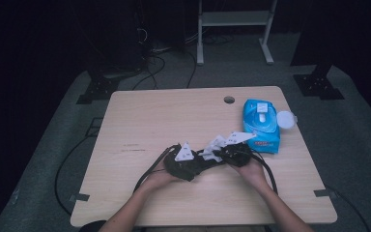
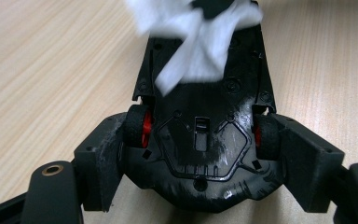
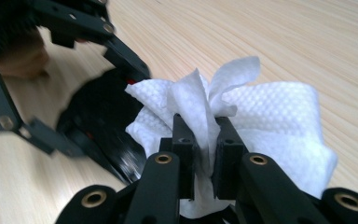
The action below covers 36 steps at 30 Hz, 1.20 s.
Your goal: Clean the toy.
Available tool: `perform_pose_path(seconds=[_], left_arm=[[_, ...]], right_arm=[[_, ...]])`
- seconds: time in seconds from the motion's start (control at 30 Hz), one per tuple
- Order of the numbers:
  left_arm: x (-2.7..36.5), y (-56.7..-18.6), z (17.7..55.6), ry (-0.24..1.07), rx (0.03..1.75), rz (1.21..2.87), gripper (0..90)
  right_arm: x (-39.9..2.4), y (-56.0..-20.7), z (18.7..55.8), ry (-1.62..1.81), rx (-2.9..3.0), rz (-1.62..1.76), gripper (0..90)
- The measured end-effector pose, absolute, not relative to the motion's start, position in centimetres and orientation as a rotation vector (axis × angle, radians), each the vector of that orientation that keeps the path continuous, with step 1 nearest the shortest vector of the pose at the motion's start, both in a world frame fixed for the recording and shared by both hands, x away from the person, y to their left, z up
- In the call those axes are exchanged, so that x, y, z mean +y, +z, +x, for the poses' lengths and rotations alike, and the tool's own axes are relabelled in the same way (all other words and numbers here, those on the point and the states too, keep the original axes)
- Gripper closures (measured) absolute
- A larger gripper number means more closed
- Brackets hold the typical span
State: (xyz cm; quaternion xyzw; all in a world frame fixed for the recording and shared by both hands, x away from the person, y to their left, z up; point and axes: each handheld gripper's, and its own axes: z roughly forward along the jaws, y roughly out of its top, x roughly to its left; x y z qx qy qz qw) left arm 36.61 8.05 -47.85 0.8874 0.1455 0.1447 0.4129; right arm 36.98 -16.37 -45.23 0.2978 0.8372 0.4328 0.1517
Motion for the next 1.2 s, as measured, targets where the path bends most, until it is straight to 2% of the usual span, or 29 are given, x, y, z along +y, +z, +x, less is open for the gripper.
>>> perform_pose_path(seconds=[0.3, 0.67, 0.9, 1.2], left_arm=[[8.0, -47.8, 36.5, 0.374, 0.36, 2.239, 23.9], [7.9, -47.7, 36.4, 0.385, 0.357, 2.237, 23.9], [7.9, -47.7, 36.5, 0.376, 0.355, 2.236, 23.9], [8.1, -47.7, 36.6, 0.37, 0.356, 2.244, 23.8]], right_arm=[[-18.3, -45.2, 35.7, 1.212, 2.423, 0.868, 81.3], [-13.2, -45.4, 35.2, 1.287, 2.514, 0.736, 81.3], [-12.3, -45.1, 37.4, 1.274, 2.467, 0.785, 81.3], [-15.5, -44.7, 38.7, 1.212, 2.378, 0.89, 81.3]])
